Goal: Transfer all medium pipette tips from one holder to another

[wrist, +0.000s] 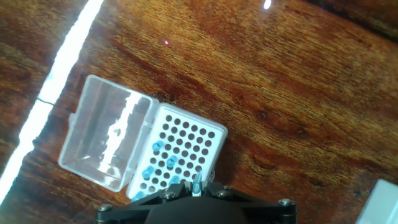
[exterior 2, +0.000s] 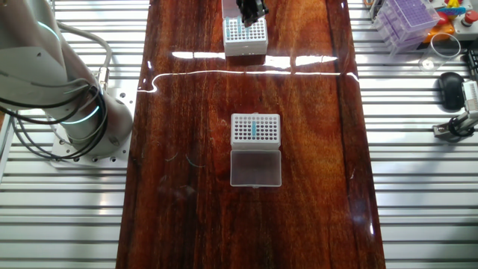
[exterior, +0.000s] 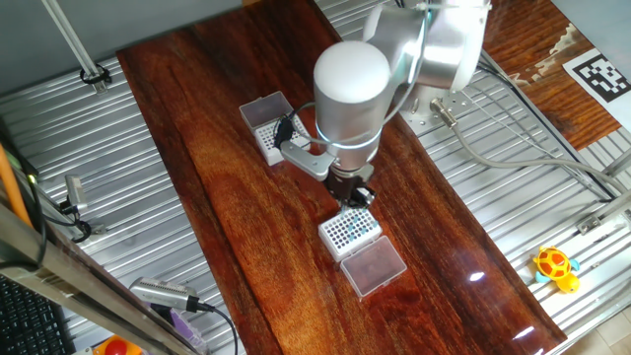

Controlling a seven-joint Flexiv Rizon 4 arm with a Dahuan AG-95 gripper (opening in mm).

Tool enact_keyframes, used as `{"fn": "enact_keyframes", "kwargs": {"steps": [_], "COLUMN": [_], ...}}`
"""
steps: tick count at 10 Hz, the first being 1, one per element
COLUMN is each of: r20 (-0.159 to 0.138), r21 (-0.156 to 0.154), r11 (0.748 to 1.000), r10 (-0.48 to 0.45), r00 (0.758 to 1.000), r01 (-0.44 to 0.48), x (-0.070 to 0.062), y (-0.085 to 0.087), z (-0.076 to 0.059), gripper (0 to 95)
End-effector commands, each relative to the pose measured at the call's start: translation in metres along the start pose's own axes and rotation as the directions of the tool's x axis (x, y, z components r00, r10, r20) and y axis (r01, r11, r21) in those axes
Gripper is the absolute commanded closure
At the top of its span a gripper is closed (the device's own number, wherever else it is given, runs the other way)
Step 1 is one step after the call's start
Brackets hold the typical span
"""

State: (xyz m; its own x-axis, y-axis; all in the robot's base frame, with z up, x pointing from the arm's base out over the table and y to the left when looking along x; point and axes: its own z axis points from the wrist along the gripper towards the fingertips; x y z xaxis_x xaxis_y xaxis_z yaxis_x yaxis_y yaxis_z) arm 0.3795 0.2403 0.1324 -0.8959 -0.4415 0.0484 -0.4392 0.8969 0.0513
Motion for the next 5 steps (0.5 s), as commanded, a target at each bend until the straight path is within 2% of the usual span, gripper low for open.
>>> {"fn": "enact_keyframes", "kwargs": {"steps": [1,3,5], "r20": [-0.009,-0.023,-0.024], "r21": [-0.008,-0.011,-0.008], "r11": [1.000,1.000,0.999], "r10": [-0.008,-0.025,-0.036], "r00": [1.000,0.999,0.999], "r01": [0.008,0.025,0.036], "x": [0.003,0.009,0.011], "y": [-0.004,-0.016,-0.018], "z": [-0.012,-0.030,-0.033], "gripper": [95.0,95.0,95.0]}}
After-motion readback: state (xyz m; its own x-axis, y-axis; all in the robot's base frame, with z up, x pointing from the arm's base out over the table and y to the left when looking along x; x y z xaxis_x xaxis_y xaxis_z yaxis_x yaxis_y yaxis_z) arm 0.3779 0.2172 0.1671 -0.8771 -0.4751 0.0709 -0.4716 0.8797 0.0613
